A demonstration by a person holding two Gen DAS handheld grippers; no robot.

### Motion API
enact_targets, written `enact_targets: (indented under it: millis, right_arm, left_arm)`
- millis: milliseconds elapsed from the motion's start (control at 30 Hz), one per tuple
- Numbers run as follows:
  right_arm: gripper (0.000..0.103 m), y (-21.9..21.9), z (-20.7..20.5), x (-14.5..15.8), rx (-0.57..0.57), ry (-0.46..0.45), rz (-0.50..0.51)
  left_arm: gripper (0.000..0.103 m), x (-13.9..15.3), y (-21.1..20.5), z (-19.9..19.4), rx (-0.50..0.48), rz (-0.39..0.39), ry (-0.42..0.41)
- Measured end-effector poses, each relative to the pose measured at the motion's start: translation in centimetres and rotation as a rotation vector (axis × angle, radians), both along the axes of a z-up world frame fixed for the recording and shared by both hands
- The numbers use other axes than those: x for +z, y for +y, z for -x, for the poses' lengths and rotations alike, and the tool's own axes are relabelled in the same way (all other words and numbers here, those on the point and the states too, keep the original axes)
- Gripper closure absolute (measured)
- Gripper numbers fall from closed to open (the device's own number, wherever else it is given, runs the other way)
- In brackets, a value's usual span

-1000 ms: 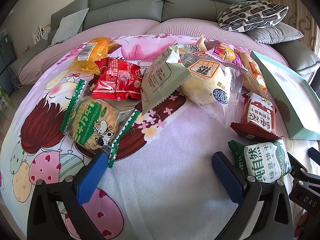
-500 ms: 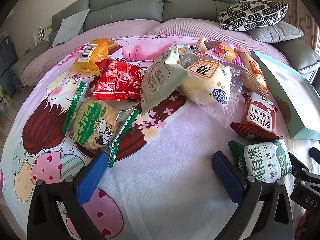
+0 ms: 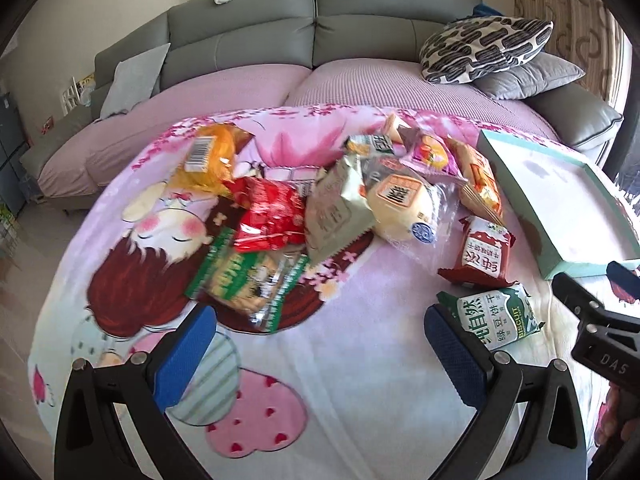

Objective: Organize snacks
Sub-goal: 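Reach right tool toward green biscuit pack while left tool reaches toward green-wrapped cookie, then grasp green biscuit pack with right tool while left tool grasps green-wrapped round cookie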

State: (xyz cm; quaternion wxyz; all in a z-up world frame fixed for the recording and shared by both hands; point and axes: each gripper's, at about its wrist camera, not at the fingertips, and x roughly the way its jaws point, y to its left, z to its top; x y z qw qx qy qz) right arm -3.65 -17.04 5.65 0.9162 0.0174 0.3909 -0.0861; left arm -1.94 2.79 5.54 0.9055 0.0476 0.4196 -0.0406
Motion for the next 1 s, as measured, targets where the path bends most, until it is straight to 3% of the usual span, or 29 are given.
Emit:
enact_targets:
  millis: [133,233,500,733,867,1000]
  right_arm:
    - [0.0,1.5,0.1,0.7,0.061,-0.013,-0.091]
    - [0.0,3.1,-0.7,0.2,0.092,0.039,-0.115]
    - [0.0,5.9,-1.0,-0.9,0.153,0.078,-0.194]
    - [0.0,7.2,-1.6,-2.1,0.167,0.133,-0.158]
    - [0.012,7.4,-1.9,-2.4,0.17,0.144,-0.156]
    - [0.025,7.4,-2.0,-2.6,0.17,0.152,-0.165]
  left_arm:
    - [0.0,0.9,1.9,-0.3,0.036,0.052,0.013]
    - [0.0,0.8,2.8,-1.0,0.061,0.078,0.032]
    - [0.0,-1.3,4.7,-3.9,0.1,0.043,0.084]
    - [0.001,-3.4,5.9,-6.4,0.056,-0.015,0.126]
    - [0.008,-4.1,6.1,-7.0,0.022,-0.011,0.145]
    - [0.024,-4.3,6.0,-7.3,-0.004,0.016,0.159]
